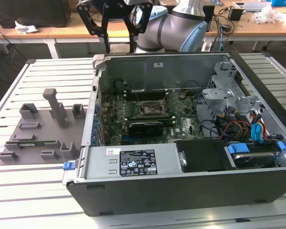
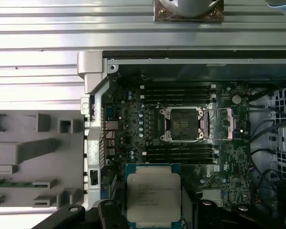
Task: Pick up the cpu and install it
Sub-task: 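Pick up the cpu and move it towards the insertion slot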
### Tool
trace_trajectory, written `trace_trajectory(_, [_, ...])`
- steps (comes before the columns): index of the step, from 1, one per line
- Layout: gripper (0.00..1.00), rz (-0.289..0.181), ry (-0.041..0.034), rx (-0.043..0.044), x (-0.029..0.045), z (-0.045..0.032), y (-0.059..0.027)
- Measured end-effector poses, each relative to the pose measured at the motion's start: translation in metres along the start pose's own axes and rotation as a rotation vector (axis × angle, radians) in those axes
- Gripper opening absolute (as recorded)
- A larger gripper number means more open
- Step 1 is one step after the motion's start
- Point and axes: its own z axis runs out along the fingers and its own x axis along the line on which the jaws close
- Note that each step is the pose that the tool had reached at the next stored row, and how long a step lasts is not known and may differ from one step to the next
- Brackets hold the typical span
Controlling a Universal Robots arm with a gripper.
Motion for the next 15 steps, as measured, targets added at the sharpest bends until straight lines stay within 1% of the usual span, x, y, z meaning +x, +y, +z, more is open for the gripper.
trace_trajectory(5, [0.55, 0.000, 0.0000, -0.0001, -0.0160, 0.0004, 0.0004])
trace_trajectory(7, [0.55, 0.000, 0.0000, 0.0000, -0.0193, 0.0004, 0.0004])
trace_trajectory(12, [0.55, 0.000, -0.0001, -0.0002, -0.0197, 0.0007, 0.0005])
trace_trajectory(15, [0.55, 0.000, 0.0000, 0.0000, -0.0197, 0.0026, 0.0004])
